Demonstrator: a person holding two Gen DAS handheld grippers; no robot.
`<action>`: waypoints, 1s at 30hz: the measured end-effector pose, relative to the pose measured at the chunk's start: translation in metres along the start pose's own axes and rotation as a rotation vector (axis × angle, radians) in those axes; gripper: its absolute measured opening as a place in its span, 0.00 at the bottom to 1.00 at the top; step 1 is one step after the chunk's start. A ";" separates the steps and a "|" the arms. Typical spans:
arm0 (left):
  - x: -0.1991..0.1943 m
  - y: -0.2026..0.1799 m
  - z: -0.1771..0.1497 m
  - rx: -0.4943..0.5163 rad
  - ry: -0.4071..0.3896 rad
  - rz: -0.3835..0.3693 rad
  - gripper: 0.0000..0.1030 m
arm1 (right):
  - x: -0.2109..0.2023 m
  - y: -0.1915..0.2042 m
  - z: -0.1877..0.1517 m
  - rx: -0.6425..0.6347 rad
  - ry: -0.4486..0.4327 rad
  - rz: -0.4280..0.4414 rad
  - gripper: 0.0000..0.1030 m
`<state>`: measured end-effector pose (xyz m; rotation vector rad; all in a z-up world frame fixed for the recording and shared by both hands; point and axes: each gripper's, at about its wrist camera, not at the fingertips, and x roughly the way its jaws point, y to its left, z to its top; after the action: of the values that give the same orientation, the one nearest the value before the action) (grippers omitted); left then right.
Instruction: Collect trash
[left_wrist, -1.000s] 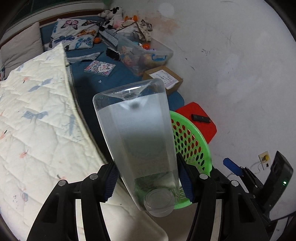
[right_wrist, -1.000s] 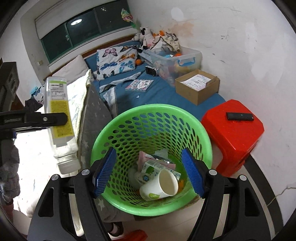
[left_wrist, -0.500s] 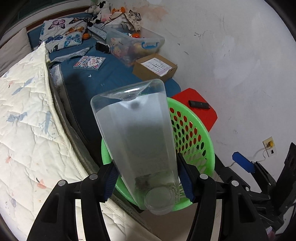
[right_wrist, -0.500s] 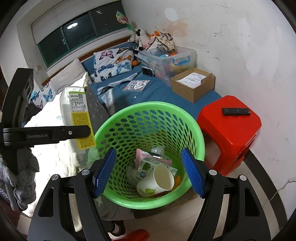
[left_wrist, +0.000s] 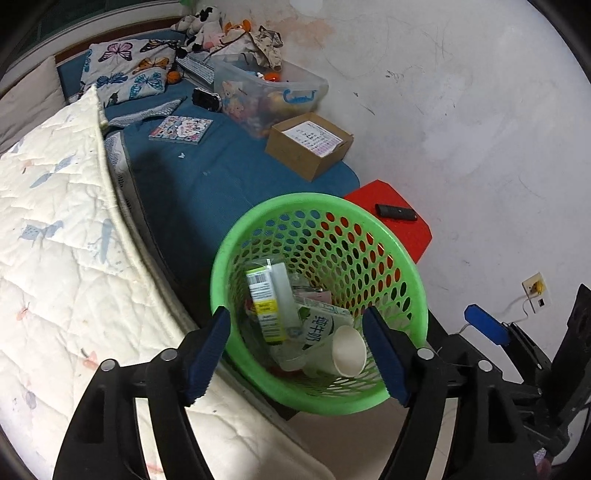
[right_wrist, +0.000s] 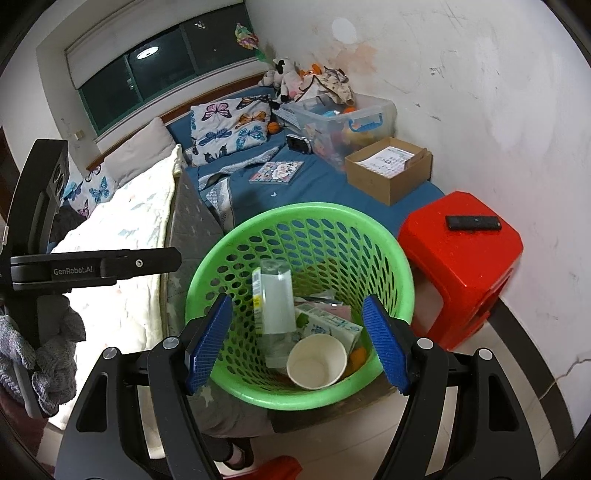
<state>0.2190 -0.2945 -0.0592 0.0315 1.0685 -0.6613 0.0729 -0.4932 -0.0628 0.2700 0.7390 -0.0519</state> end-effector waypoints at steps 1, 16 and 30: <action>-0.004 0.003 -0.001 -0.002 -0.010 0.005 0.73 | -0.001 0.002 -0.001 -0.002 -0.001 0.001 0.71; -0.065 0.049 -0.037 -0.040 -0.124 0.092 0.82 | -0.004 0.059 -0.004 -0.119 -0.014 0.020 0.81; -0.123 0.083 -0.074 -0.041 -0.250 0.213 0.91 | -0.006 0.122 -0.010 -0.194 -0.018 0.057 0.88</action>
<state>0.1648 -0.1428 -0.0189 0.0262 0.8239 -0.4372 0.0797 -0.3733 -0.0384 0.1057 0.7122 0.0713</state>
